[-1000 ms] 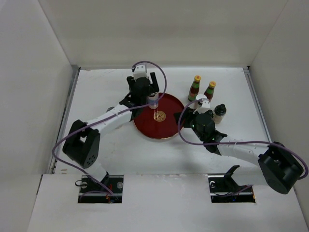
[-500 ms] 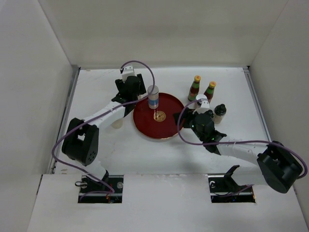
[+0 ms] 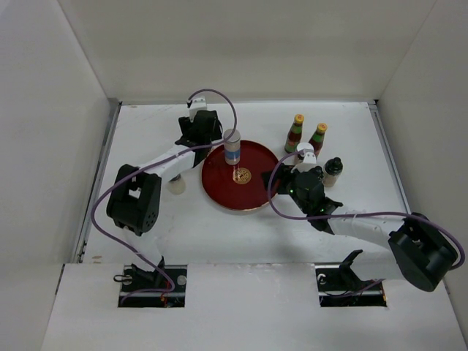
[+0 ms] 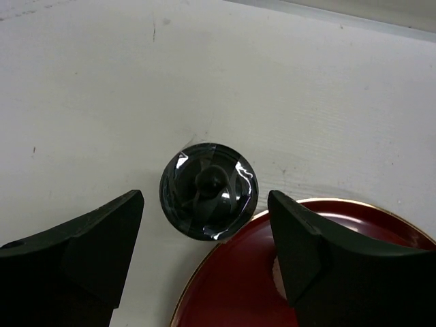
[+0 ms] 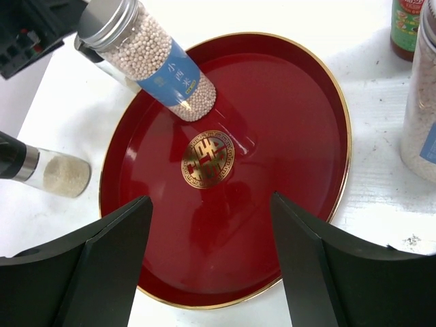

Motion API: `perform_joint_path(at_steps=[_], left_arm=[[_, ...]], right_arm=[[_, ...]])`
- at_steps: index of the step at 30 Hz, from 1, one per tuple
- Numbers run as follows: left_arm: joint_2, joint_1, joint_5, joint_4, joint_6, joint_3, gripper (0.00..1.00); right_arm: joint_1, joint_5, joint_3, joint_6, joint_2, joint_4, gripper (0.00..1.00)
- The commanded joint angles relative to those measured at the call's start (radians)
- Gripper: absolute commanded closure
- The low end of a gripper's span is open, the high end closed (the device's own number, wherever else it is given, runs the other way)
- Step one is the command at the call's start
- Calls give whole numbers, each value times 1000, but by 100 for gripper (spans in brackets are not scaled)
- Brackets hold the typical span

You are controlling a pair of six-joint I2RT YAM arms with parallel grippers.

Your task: Organize the condiment bottles

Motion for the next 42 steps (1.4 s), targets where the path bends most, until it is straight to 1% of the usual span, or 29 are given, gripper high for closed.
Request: perform_joint_path(at_steps=[1, 9, 13, 15, 16, 20, 23, 26, 31, 36, 42], left_arm=[[25, 14, -4, 29, 24, 61, 28], [66, 31, 35, 25, 11, 77, 35], [51, 36, 33, 38, 4, 64, 54], [21, 37, 27, 51, 4, 47, 60], [-2, 37, 19, 64, 4, 32, 62], [-127, 37, -34, 134, 9, -55, 63], [-231, 40, -67, 157, 1, -135, 64], [-324, 19, -61, 141, -14, -201, 64], [-452, -52, -38, 90, -71, -295, 64], [-471, -115, 5, 74, -85, -321, 63], [-402, -145, 15, 101, -91, -319, 63]], right_arm=[[7, -13, 26, -13, -3, 56, 23], [7, -15, 28, -12, 8, 58, 23], [9, -15, 25, -13, -5, 59, 23], [9, -15, 25, -9, -2, 61, 23], [9, -16, 28, -12, 0, 54, 23], [10, -16, 23, -12, -6, 65, 22], [10, -15, 25, -10, -15, 54, 21], [10, -7, 12, -4, -21, 68, 19], [10, -4, 12, -6, -20, 70, 17], [12, -7, 14, -7, -18, 70, 17], [12, -7, 14, -9, -15, 70, 17]])
